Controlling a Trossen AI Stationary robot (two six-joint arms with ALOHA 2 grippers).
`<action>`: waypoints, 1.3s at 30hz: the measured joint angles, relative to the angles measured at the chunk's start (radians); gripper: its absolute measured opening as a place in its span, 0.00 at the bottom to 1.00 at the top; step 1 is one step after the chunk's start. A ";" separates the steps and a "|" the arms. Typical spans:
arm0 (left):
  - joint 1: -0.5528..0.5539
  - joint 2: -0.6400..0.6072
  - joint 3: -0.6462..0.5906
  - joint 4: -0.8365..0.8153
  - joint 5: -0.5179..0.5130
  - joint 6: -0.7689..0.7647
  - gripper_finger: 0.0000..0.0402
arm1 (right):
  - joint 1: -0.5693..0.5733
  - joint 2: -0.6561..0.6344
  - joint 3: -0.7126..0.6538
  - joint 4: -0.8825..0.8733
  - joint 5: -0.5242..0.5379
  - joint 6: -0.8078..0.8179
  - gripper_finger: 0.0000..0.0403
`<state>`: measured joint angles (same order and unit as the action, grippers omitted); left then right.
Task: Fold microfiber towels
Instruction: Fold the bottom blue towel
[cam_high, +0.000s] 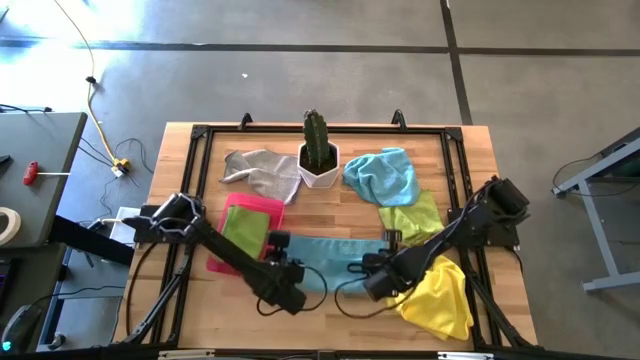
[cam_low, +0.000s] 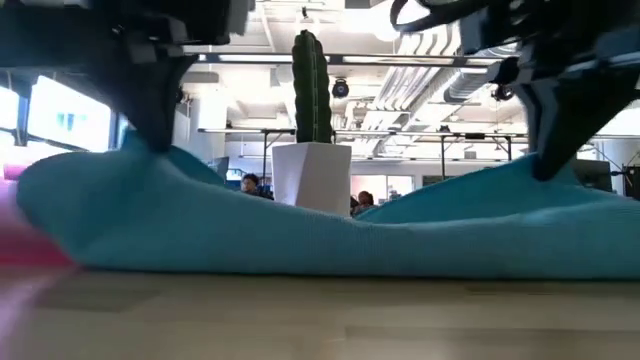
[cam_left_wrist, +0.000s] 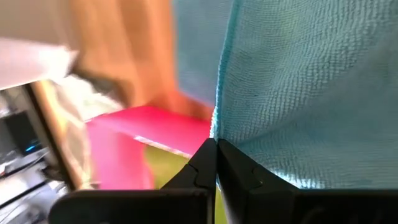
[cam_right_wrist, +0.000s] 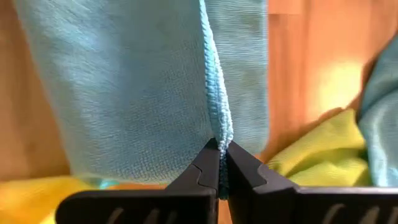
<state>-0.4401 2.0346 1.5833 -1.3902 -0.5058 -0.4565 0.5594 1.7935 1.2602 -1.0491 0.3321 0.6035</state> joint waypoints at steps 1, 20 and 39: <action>0.007 0.000 0.000 -0.011 -0.017 0.000 0.00 | -0.009 0.000 0.000 -0.008 0.000 -0.001 0.00; 0.081 0.000 0.000 -0.034 -0.062 -0.065 0.00 | -0.058 0.000 0.000 -0.070 0.020 0.001 0.05; 0.111 0.074 0.001 -0.056 -0.077 -0.074 0.21 | -0.012 0.000 0.000 -0.131 -0.010 0.190 0.39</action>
<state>-0.3289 2.1082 1.5845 -1.4464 -0.5830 -0.5301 0.5474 1.7935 1.2606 -1.1800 0.3222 0.7937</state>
